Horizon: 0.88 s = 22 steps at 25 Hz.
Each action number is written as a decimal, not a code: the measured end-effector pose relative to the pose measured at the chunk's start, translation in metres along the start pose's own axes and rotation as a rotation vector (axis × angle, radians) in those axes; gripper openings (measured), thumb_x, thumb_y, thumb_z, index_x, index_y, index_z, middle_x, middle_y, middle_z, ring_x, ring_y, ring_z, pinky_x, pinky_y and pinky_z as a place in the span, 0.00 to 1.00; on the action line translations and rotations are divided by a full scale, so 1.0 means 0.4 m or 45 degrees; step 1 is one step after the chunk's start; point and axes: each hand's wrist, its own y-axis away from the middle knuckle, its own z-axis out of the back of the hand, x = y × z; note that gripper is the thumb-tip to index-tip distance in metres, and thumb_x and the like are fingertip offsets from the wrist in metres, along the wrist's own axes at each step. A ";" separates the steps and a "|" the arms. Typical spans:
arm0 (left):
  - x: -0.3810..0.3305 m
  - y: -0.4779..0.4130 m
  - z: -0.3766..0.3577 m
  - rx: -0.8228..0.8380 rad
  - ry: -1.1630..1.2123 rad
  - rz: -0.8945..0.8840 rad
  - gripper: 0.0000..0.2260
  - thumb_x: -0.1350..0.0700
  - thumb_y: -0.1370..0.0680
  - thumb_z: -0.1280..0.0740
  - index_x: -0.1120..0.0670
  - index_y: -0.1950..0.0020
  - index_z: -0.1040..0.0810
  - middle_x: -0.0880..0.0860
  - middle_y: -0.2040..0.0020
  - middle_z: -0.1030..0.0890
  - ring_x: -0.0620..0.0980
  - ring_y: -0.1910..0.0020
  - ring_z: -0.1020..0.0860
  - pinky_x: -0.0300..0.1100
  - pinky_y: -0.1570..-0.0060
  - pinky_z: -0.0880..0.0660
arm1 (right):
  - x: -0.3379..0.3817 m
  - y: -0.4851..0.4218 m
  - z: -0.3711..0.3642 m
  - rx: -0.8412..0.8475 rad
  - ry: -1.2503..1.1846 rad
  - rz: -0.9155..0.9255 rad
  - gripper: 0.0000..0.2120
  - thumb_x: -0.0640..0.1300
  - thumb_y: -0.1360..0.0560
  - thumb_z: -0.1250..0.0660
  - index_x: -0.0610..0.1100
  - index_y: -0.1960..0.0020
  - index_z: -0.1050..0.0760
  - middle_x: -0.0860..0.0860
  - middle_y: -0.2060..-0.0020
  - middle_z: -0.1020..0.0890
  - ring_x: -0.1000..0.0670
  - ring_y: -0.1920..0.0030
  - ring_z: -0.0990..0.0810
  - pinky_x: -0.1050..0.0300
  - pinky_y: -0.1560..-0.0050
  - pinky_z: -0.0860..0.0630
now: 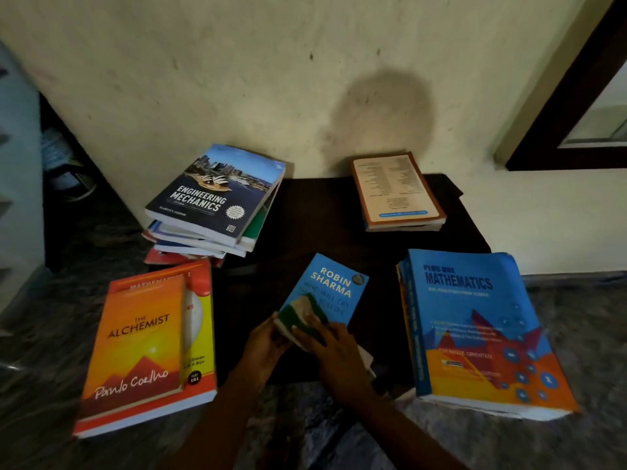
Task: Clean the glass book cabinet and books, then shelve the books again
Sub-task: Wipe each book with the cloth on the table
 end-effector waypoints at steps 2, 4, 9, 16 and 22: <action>0.002 -0.002 -0.001 -0.009 -0.014 -0.016 0.11 0.60 0.18 0.45 0.60 0.53 0.25 0.53 0.68 0.17 0.47 0.71 0.18 0.38 0.71 0.21 | -0.052 -0.019 0.035 -0.145 0.032 -0.060 0.29 0.43 0.35 0.45 0.55 0.34 0.31 0.51 0.39 0.23 0.45 0.50 0.27 0.58 0.55 0.27; 0.004 -0.005 -0.001 -0.011 -0.021 -0.032 0.10 0.60 0.18 0.45 0.59 0.53 0.26 0.53 0.68 0.17 0.47 0.70 0.18 0.39 0.69 0.20 | -0.116 -0.079 0.092 -0.279 0.052 -0.409 0.31 0.36 0.30 0.49 0.50 0.29 0.36 0.47 0.32 0.31 0.39 0.42 0.31 0.52 0.43 0.32; 0.007 -0.008 0.005 0.002 -0.024 -0.044 0.09 0.59 0.18 0.44 0.59 0.53 0.26 0.53 0.66 0.16 0.47 0.69 0.17 0.40 0.68 0.20 | -0.140 -0.090 0.084 -0.213 0.153 -0.579 0.33 0.32 0.31 0.40 0.51 0.28 0.36 0.44 0.28 0.37 0.38 0.42 0.30 0.44 0.44 0.28; 0.013 -0.002 -0.004 -0.029 -0.116 -0.085 0.08 0.59 0.19 0.43 0.58 0.52 0.25 0.53 0.64 0.17 0.45 0.69 0.18 0.37 0.68 0.21 | -0.023 0.068 -0.018 -0.235 0.012 -0.284 0.30 0.38 0.38 0.47 0.55 0.37 0.32 0.49 0.39 0.25 0.46 0.55 0.34 0.57 0.65 0.23; -0.023 0.053 -0.065 0.043 -0.100 -0.399 0.09 0.67 0.21 0.41 0.60 0.44 0.27 0.54 0.59 0.19 0.42 0.68 0.19 0.35 0.67 0.21 | -0.076 0.077 0.088 -0.509 -0.211 -0.390 0.32 0.34 0.37 0.47 0.49 0.35 0.28 0.45 0.40 0.22 0.38 0.51 0.24 0.60 0.49 0.35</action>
